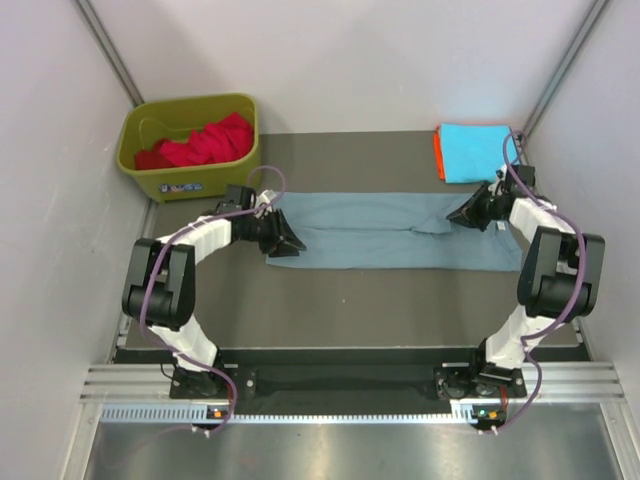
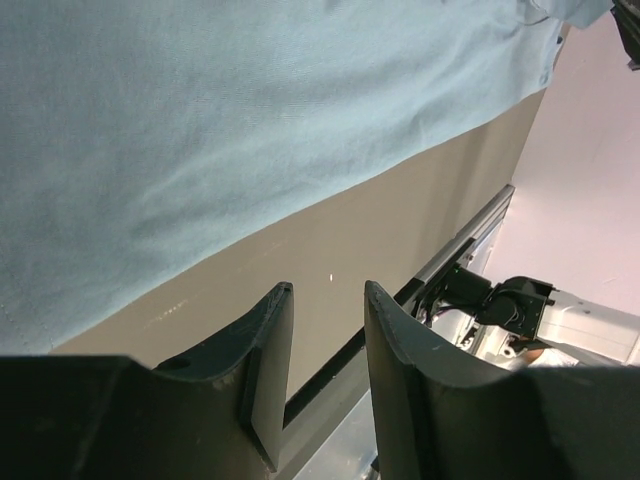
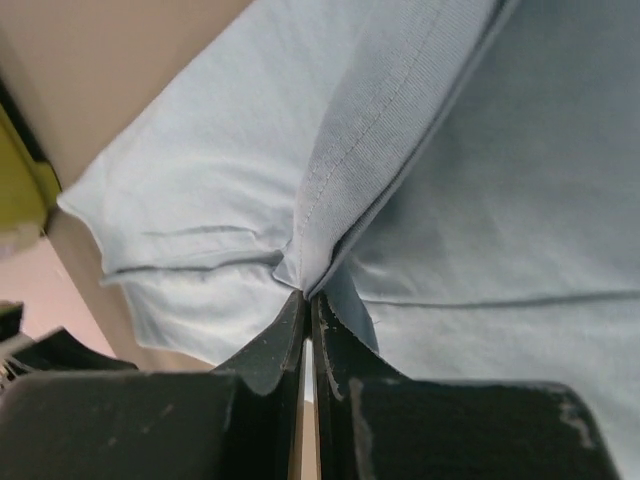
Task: Fold and stack the t-shirts
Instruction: Fold the tshirt
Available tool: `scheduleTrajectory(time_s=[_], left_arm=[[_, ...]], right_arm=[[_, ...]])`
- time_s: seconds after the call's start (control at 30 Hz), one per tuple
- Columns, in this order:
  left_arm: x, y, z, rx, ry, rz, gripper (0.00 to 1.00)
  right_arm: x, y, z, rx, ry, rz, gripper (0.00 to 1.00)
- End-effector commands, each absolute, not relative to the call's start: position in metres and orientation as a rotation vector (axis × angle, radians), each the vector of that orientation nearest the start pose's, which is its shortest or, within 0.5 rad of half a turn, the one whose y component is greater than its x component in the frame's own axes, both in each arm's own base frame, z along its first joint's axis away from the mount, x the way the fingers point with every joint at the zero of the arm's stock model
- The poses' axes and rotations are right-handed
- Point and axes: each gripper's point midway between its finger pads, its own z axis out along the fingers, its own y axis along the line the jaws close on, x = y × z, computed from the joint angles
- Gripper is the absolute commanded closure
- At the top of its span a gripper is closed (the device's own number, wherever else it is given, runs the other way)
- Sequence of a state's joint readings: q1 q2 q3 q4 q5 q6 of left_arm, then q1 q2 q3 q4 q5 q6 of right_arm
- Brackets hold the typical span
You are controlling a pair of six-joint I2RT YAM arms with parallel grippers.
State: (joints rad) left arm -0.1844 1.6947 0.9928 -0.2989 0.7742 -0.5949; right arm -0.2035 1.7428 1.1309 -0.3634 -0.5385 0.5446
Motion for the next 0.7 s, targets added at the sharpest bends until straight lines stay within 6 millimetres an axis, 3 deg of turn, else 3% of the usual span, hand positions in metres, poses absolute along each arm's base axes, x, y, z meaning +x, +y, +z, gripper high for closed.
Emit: scheduleTrajectory(time_s=[0.0,0.27,0.4,0.67], left_arm=[[0.317,-0.205,0.089,-0.188,2.598,-1.333,0.61],[0.314,-0.206,0.083,-0.173,2.613,-1.371,0.61],[0.316,-0.207,0.081,-0.180,2.617,-1.389,0.61],[0.319,-0.210,0.078,-0.205,2.612,-1.422,0.61]], right_arm=[[0.395,0.024,0.089,0.935,2.392,0.760,1.00],[0.378,0.031,0.081,1.231,2.288,0.776,1.00],[0.367,0.028,0.081,1.321,2.242,0.695,1.00],[0.366,0.018,0.084,1.271,2.245,0.624,1.00]])
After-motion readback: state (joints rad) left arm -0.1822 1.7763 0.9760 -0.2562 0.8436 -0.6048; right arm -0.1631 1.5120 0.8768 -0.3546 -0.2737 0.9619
